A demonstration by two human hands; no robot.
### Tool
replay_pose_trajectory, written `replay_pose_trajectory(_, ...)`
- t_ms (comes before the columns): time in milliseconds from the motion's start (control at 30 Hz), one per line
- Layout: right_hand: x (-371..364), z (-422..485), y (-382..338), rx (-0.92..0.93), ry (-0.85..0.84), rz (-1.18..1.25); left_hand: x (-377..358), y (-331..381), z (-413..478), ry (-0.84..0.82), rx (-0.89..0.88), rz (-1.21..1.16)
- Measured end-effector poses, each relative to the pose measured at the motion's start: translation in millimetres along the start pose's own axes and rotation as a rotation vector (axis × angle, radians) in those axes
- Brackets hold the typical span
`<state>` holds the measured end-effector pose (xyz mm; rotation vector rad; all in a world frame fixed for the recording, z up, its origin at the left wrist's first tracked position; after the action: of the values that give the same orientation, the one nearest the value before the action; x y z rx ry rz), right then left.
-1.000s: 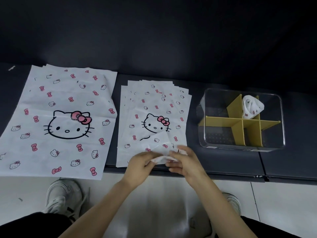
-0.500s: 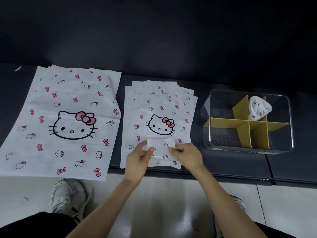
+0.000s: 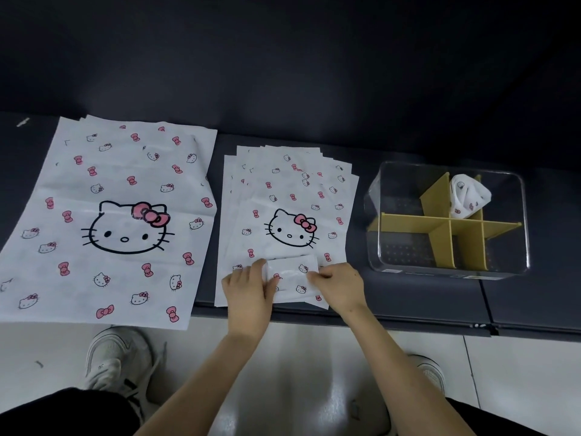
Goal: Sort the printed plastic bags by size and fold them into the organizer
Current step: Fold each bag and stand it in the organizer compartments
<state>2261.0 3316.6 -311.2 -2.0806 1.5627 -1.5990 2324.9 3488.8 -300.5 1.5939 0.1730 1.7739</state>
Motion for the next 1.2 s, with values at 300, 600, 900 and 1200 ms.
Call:
replay_pose_trajectory(300, -2, 5, 4, 0.001, -0.050, -0.046, -43, 32, -15, -0.313, -0.419, 0.196)
replay_pose_trajectory(600, -15, -13, -31, 0.373, 0.321, -0.544, -52, 23, -18, -0.405, -0.344, 0.283)
replay_pose_trajectory(900, 7, -8, 10, 0.202, 0.356, -0.501, -53, 21, -18, -0.452, -0.330, 0.295)
replay_pose_trajectory(1200, -13, 15, -27, 0.319, 0.013, -0.350, -55, 23, -17, -0.472, -0.358, 0.309)
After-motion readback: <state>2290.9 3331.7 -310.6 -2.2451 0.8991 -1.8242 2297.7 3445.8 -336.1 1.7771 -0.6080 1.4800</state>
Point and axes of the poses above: each hand's wrist, its own z-axis towards the middle knuckle, its own x-axis out of the back of the hand, y = z × x, the point moved 10 cm from there along z, towards the middle knuckle, and after that the axes turned 3 degrees about -y, right-handed, at the moved point
